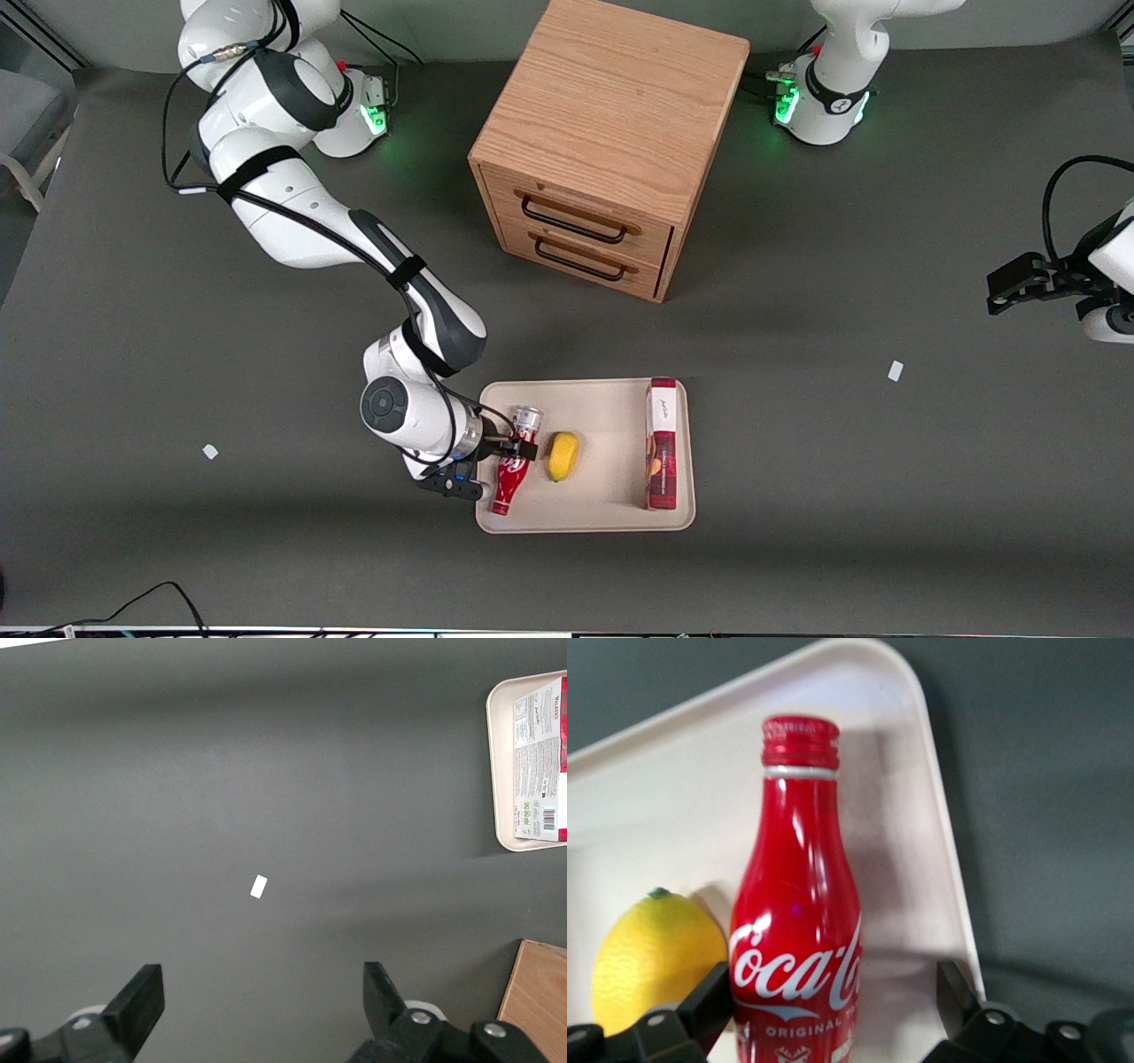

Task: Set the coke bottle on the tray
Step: 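Lower the bottle onto the tray beside the lemon and open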

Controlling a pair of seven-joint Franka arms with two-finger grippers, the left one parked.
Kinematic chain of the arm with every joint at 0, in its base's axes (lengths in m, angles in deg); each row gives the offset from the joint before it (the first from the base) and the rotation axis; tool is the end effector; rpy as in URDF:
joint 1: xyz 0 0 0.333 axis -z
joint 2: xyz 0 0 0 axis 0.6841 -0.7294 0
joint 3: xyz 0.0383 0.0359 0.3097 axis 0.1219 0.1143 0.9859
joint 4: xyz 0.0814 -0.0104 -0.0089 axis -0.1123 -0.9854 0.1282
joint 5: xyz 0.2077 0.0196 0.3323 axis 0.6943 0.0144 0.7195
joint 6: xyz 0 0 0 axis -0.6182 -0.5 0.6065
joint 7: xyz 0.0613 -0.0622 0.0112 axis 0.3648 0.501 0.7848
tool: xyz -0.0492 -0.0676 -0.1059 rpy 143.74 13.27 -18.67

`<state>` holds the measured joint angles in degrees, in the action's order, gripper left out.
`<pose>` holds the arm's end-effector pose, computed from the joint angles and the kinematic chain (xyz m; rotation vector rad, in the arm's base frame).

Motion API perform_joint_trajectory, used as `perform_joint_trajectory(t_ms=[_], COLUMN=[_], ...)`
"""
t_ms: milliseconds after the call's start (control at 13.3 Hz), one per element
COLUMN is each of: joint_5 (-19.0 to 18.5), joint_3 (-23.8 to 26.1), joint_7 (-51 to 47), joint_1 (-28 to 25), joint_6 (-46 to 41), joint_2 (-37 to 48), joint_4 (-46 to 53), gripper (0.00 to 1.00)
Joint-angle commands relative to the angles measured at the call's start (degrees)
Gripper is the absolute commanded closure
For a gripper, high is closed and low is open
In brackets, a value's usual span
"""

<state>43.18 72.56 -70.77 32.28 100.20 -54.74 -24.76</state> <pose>0.7142 0.3429 0.1479 -2.8076 0.3305 -0.0541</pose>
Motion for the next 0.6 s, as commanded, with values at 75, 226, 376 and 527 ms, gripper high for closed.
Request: perform_joint_trajectory(t_ms=[75, 226, 376, 527], joint_5=[-1.05, -0.88, -0.79, -0.53], joint_3=[0.36, 0.36, -0.08, -1.56], joint_7=[-2.55, -2.03, -1.77, -0.55], joint_1=[1.99, 3.84, 5.07, 6.57], joint_6=[-14.74, -27.12, -38.82, -47.53], joint_2=[14.04, 23.01, 31.28, 37.97], joint_4=[-1.51, -1.51, -1.51, -1.34], gripper=[0.0, 0.0, 0.0, 0.0])
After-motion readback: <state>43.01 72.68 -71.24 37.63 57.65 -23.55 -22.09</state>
